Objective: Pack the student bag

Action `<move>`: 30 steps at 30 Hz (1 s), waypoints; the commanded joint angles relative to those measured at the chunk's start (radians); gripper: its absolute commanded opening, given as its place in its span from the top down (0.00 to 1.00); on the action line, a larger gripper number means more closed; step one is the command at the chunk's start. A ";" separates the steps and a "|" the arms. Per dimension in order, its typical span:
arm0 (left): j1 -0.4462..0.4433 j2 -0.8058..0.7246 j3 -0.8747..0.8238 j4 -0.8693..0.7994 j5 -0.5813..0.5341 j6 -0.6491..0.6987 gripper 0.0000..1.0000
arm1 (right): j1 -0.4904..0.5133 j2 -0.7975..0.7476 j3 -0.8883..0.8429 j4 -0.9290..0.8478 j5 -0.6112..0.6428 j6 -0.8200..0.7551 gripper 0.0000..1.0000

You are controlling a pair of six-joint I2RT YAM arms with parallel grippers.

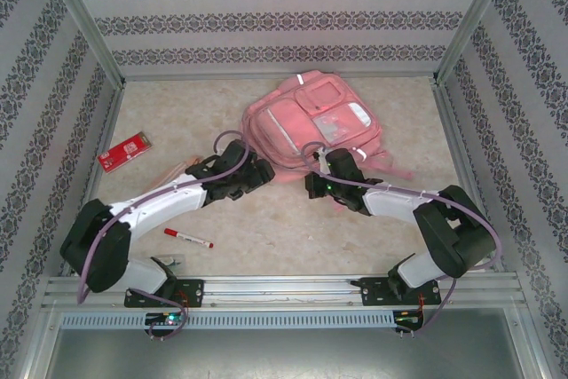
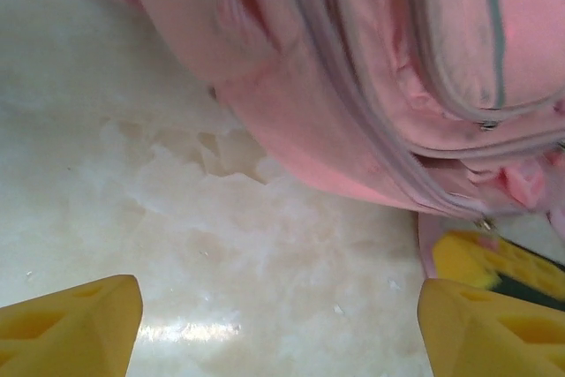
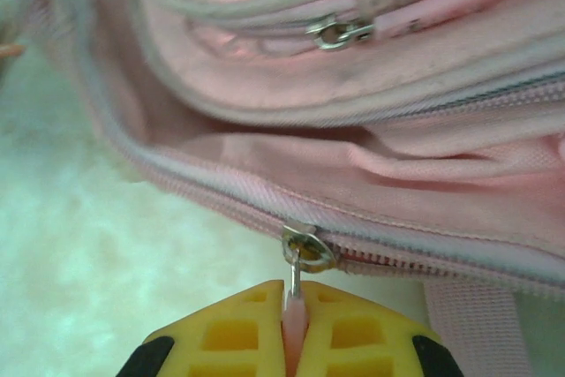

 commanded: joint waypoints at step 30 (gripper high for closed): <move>-0.110 0.201 -0.081 0.305 -0.263 -0.511 0.34 | 0.193 0.066 0.067 0.035 -0.144 -0.161 1.00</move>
